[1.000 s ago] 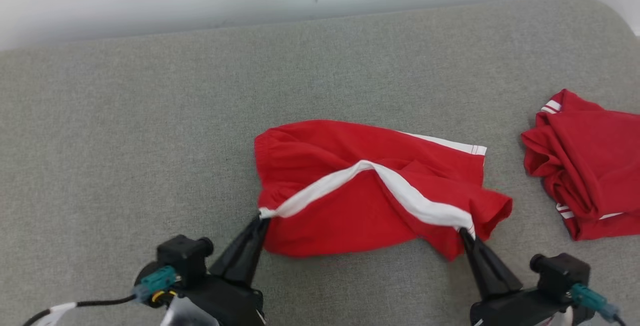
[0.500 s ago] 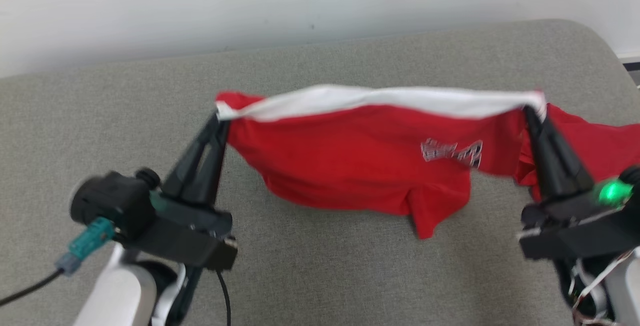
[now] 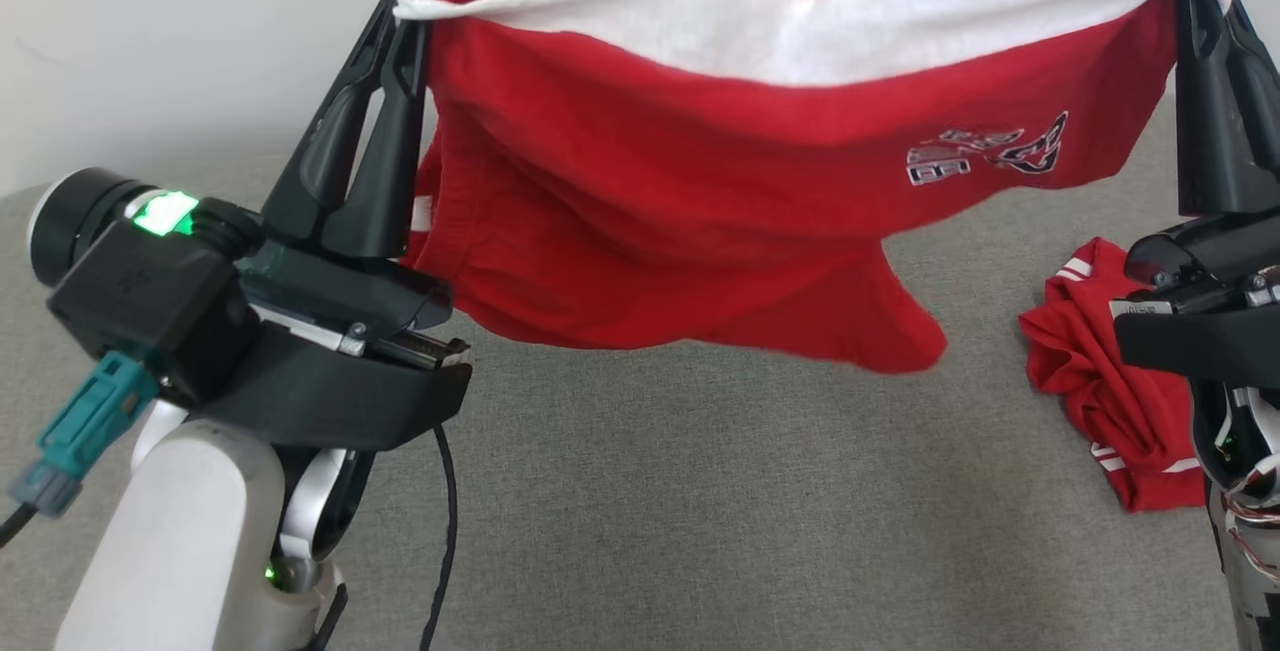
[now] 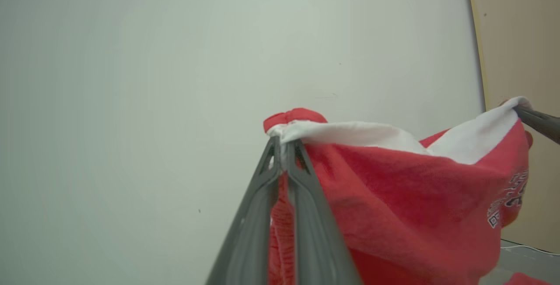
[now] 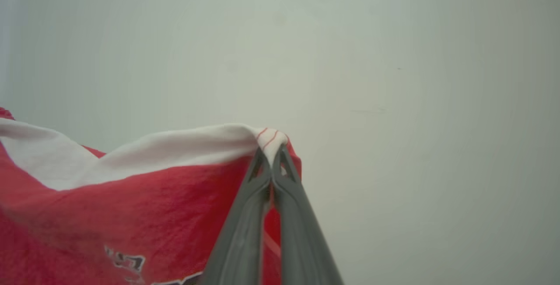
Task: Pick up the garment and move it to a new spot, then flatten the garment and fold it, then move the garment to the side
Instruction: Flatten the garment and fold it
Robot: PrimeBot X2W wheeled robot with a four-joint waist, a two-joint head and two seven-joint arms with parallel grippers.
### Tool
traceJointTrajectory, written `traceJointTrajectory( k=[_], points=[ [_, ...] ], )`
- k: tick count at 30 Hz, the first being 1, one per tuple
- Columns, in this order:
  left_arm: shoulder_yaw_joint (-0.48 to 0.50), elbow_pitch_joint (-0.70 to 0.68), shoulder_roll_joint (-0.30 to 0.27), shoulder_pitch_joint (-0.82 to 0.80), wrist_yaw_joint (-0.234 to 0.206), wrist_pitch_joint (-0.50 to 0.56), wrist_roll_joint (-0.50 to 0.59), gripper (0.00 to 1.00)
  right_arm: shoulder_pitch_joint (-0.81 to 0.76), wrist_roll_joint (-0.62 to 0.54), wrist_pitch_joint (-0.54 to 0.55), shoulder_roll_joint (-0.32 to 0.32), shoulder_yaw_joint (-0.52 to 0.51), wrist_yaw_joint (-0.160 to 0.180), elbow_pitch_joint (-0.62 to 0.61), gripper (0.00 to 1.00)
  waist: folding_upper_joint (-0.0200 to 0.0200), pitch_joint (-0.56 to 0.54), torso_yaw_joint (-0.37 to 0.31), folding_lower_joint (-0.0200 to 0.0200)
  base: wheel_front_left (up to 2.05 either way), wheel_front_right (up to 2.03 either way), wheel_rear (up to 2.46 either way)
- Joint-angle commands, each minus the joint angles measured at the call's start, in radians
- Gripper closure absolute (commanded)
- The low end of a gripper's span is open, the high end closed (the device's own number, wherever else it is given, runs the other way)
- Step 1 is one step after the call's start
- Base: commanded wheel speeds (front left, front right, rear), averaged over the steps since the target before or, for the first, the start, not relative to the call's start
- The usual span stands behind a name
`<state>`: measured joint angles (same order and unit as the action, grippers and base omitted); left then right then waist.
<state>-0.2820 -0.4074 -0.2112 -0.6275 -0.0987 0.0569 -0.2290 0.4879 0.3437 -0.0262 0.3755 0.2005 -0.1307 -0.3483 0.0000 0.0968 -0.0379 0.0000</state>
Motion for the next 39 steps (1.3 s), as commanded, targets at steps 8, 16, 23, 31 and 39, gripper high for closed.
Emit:
traceJointTrajectory(
  k=[8,16,23,31,39],
  points=[
    [-0.004,0.139,0.015,-0.108,0.033,0.014,-0.042,1.0,0.145,0.055,-0.011,0.027,0.049,0.0,0.112,1.0,0.0,0.063,0.002,0.0,0.0,0.0,0.0],
    [0.026,0.553,0.056,-0.38,0.081,-0.07,-0.078,1.0,0.475,0.111,-0.124,0.041,0.186,0.0,0.431,1.0,0.0,0.154,0.005,0.0,0.0,0.0,0.0],
    [0.011,0.88,0.069,-0.625,0.094,-0.21,-0.024,1.0,0.765,0.096,-0.231,-0.01,0.265,0.0,0.725,1.0,0.0,0.234,-0.005,0.0,0.0,0.0,0.0],
    [-0.022,1.075,0.096,-0.661,0.119,-0.311,0.0,1.0,0.756,0.153,-0.239,-0.072,0.348,0.0,0.813,1.0,0.0,0.333,-0.013,0.0,0.0,0.0,0.0],
    [0.026,0.963,0.127,-0.399,0.097,-0.322,-0.051,1.0,0.458,0.245,-0.239,-0.037,0.355,0.0,0.686,1.0,0.0,0.351,0.005,0.0,0.0,0.0,0.0]
  ],
)
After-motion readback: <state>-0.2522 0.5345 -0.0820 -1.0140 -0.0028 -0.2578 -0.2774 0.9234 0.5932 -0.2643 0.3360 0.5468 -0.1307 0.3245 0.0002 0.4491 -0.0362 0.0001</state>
